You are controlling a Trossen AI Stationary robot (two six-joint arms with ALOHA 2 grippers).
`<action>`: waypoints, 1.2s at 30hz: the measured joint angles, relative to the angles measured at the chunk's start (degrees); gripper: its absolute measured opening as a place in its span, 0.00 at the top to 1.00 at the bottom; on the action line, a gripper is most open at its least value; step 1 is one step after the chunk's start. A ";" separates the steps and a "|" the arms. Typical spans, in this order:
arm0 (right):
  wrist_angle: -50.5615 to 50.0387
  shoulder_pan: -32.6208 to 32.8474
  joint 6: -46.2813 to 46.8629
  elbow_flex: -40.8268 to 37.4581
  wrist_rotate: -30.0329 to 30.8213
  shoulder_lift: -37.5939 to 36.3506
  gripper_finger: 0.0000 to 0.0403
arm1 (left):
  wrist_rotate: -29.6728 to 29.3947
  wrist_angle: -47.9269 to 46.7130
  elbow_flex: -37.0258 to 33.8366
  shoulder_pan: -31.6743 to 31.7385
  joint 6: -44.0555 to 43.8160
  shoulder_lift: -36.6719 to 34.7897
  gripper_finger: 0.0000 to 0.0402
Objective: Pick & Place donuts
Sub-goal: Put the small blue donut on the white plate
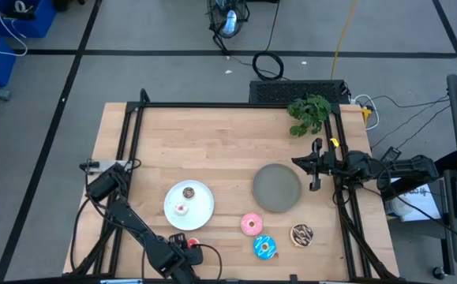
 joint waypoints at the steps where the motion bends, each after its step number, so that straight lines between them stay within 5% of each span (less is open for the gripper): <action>1: 0.00 0.00 0.00 0.02 0.00 0.00 1.00 | 0.01 0.07 -0.37 0.00 -0.10 -0.03 0.14; 19: -0.04 -0.02 0.02 0.02 -0.02 0.00 1.00 | 1.90 1.33 -1.13 0.24 1.76 -1.47 0.55; 36: -0.02 -0.01 0.41 0.01 -0.04 0.00 1.00 | -5.64 -3.61 -0.98 2.91 9.99 -20.67 0.61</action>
